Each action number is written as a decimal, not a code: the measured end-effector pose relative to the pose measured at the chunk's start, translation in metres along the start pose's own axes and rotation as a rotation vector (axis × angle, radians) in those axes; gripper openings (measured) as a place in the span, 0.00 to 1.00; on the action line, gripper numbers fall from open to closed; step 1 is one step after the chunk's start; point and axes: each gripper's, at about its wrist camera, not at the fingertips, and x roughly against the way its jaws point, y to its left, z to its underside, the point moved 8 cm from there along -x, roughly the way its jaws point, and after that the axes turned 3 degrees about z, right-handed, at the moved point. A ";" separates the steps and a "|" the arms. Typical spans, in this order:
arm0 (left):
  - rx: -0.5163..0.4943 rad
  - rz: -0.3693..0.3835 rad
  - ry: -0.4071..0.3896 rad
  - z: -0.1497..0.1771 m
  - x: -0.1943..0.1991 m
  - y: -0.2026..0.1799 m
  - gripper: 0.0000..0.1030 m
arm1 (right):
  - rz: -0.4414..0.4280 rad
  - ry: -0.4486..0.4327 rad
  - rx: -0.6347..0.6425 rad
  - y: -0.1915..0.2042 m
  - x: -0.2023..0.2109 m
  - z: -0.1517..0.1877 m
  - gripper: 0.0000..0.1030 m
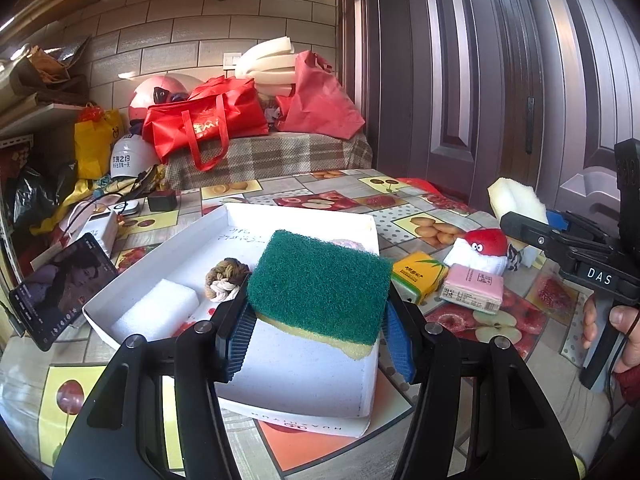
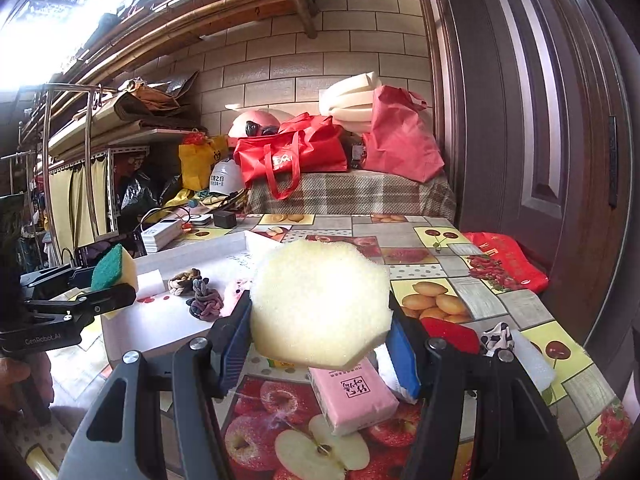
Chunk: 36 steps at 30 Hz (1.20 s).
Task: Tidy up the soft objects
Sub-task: 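Carry both sponges over the white box and open both tools to drop them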
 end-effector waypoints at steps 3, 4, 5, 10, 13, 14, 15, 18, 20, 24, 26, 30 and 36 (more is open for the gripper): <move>0.000 -0.016 -0.001 0.000 0.001 0.007 0.56 | -0.023 0.014 0.006 0.010 -0.005 0.001 0.60; 0.003 -0.023 -0.002 0.001 0.001 0.010 0.56 | -0.031 0.019 0.008 0.014 -0.007 0.001 0.60; 0.007 -0.030 -0.003 0.001 0.002 0.013 0.56 | -0.039 0.024 0.010 0.018 -0.010 0.001 0.60; 0.025 -0.058 0.001 0.001 0.001 0.028 0.56 | -0.075 0.054 0.014 0.036 -0.022 0.003 0.60; 0.020 -0.076 -0.001 0.001 0.000 0.035 0.56 | -0.086 0.063 0.014 0.045 -0.031 0.004 0.60; 0.018 -0.081 -0.002 0.001 0.000 0.037 0.56 | -0.089 0.070 0.020 0.048 -0.034 0.004 0.60; 0.017 -0.086 -0.003 0.001 -0.001 0.039 0.56 | -0.091 0.075 0.022 0.051 -0.037 0.005 0.60; 0.014 -0.105 -0.003 0.000 -0.002 0.047 0.56 | -0.093 0.078 0.027 0.056 -0.042 0.005 0.60; 0.012 -0.119 0.001 0.000 -0.005 0.053 0.56 | -0.095 0.085 0.039 0.061 -0.045 0.005 0.60; 0.026 -0.141 0.022 -0.001 -0.015 0.067 0.56 | -0.101 0.088 0.067 0.071 -0.052 0.004 0.60; 0.040 -0.152 0.029 -0.001 -0.020 0.074 0.56 | -0.104 0.087 0.073 0.074 -0.055 0.003 0.60; 0.056 -0.178 0.034 -0.003 -0.027 0.086 0.56 | -0.104 0.091 0.072 0.078 -0.065 0.001 0.60; 0.051 -0.220 0.043 -0.008 -0.042 0.097 0.56 | -0.106 0.106 0.073 0.083 -0.086 -0.004 0.60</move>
